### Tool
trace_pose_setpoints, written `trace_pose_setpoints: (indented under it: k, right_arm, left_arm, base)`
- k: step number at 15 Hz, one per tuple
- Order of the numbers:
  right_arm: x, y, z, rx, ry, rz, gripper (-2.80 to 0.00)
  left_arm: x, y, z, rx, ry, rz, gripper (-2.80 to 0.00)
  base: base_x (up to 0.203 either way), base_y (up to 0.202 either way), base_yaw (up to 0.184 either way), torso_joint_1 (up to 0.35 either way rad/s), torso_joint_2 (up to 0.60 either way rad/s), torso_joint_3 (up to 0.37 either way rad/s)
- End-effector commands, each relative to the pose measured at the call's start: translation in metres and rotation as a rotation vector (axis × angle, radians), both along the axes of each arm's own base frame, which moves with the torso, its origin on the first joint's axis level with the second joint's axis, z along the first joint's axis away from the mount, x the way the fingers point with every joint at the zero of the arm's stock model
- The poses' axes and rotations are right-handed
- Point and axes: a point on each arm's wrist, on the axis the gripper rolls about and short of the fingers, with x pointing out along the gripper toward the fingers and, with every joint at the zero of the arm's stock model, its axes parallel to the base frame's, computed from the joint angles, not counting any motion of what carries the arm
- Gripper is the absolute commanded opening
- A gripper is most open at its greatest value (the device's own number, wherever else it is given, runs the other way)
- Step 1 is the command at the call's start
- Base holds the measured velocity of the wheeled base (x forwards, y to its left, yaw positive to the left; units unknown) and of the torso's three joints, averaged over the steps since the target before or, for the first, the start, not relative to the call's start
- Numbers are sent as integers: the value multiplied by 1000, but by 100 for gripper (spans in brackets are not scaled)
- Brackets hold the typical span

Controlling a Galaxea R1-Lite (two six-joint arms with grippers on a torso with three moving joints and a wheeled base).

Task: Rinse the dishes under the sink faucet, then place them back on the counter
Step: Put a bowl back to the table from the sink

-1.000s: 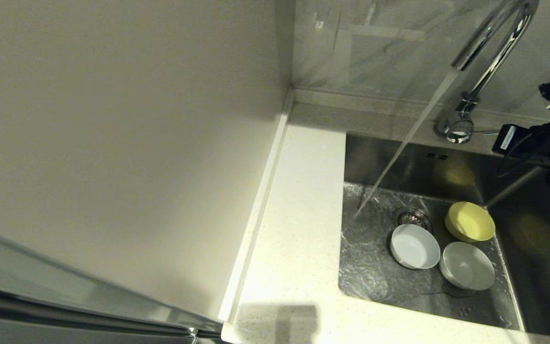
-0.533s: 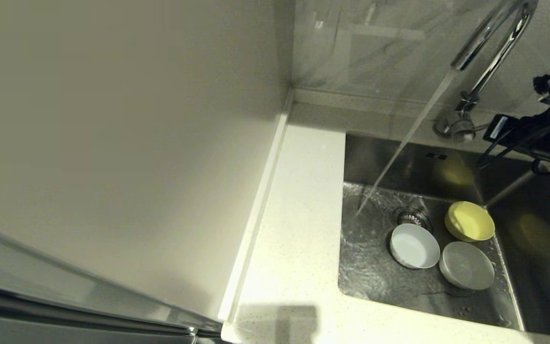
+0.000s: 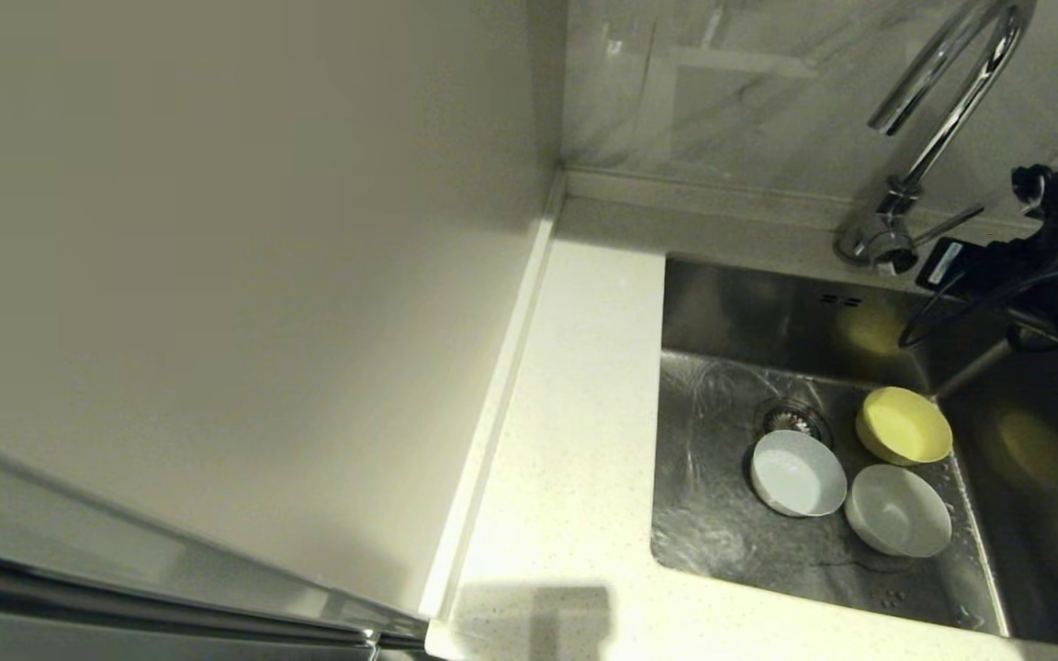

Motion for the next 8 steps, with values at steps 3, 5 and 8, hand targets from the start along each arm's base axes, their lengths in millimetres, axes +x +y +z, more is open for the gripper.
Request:
trace_pose_setpoints:
  k: [3, 5, 8]
  right_arm:
    - [-27, -1, -3, -4, 33, -15, -280]
    - [-44, -10, -6, -10, 64, -45, -280]
    - [-89, -15, -8, -124, 184, -26, -280]
  left_arm:
    - [0, 0, 0, -1, -3, 0, -280]
    - [0, 0, 0, -1, -3, 1, -280]
    - [0, 0, 0, -1, -5, -1, -280]
  base:
    - [0, 0, 0, 0, 0, 0]
    - [0, 0, 0, 0, 0, 0]
    - [0, 0, 0, 0, 0, 0]
